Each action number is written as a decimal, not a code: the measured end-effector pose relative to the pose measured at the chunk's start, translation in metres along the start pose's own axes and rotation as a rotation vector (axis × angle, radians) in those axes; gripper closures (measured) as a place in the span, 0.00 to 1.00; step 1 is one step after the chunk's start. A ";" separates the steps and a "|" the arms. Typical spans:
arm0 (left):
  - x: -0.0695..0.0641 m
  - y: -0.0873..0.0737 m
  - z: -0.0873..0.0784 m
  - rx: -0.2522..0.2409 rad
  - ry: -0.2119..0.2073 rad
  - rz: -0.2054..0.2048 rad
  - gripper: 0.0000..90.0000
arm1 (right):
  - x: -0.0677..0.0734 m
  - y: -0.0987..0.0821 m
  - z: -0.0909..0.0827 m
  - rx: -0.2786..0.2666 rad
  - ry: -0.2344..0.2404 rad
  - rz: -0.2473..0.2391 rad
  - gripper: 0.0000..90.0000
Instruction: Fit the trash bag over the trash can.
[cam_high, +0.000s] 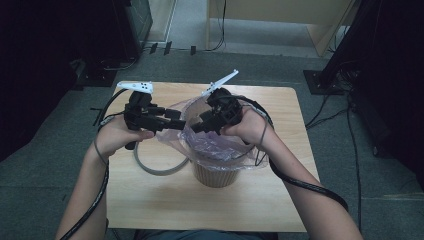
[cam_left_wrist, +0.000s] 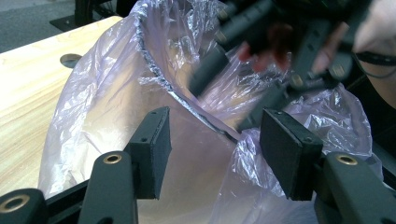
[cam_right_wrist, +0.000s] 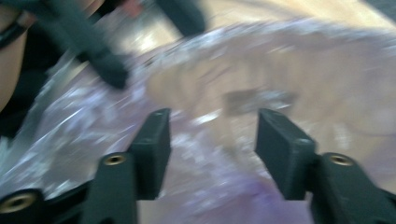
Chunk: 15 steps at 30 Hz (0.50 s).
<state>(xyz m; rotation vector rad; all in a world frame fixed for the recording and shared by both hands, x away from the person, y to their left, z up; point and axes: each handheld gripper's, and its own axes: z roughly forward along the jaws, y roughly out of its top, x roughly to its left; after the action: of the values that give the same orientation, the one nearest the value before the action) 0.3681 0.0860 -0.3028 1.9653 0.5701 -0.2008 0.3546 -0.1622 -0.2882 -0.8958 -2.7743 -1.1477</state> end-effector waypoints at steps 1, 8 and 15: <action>0.000 0.000 0.000 -0.001 -0.001 -0.001 0.48 | 0.003 -0.001 0.001 0.008 0.010 -0.009 0.56; 0.001 -0.001 0.000 0.001 -0.002 -0.003 0.48 | 0.017 -0.008 0.020 0.094 0.078 -0.047 0.61; 0.002 -0.001 0.001 0.002 -0.006 -0.006 0.47 | 0.012 -0.010 0.032 0.143 0.077 -0.010 0.50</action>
<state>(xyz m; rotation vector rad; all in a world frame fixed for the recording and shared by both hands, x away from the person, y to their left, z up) 0.3697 0.0863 -0.3050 1.9643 0.5728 -0.2108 0.3462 -0.1412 -0.3158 -0.8066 -2.7600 -0.9486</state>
